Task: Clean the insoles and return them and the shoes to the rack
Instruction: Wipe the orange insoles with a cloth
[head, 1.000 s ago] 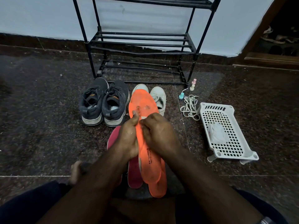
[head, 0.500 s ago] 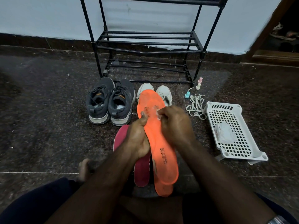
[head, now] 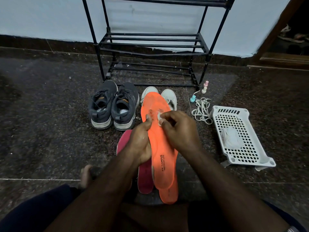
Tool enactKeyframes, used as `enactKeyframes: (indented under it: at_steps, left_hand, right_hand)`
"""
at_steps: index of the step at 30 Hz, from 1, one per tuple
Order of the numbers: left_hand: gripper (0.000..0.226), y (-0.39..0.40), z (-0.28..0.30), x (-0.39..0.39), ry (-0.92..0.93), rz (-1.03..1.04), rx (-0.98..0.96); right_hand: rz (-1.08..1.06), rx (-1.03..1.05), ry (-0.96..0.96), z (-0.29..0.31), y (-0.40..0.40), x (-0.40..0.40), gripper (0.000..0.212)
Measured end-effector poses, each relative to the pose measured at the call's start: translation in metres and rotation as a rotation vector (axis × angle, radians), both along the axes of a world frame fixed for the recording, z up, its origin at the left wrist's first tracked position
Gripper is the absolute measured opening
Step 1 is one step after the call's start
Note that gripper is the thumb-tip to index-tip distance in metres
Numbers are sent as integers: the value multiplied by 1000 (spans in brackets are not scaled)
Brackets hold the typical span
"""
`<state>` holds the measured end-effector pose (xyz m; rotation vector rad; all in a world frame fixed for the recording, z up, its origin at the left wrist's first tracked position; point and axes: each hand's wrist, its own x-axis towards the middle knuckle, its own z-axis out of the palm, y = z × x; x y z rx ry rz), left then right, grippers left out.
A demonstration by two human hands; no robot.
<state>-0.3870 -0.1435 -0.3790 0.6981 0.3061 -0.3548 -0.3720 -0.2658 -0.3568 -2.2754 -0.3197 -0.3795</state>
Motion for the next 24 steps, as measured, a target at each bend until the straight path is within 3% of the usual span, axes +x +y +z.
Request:
enactKeyframes:
  at_steps: [5, 8, 13, 18, 24]
  left_hand:
    - [60, 9, -3, 4, -24, -50, -41]
    - [66, 13, -7, 5, -41, -78, -43]
    - [56, 13, -5, 4, -41, -91, -42]
    - [50, 12, -4, 4, -49, -129, -52]
    - [52, 4, -10, 3, -60, -111, -93]
  right_hand:
    - [25, 454, 199, 13, -15, 8, 29]
    - [31, 554, 267, 21, -21, 9, 23]
    - [39, 627, 285, 30, -25, 9, 23]
    - [4, 515, 192, 25, -24, 11, 23]
    - [24, 49, -90, 16, -10, 19, 16]
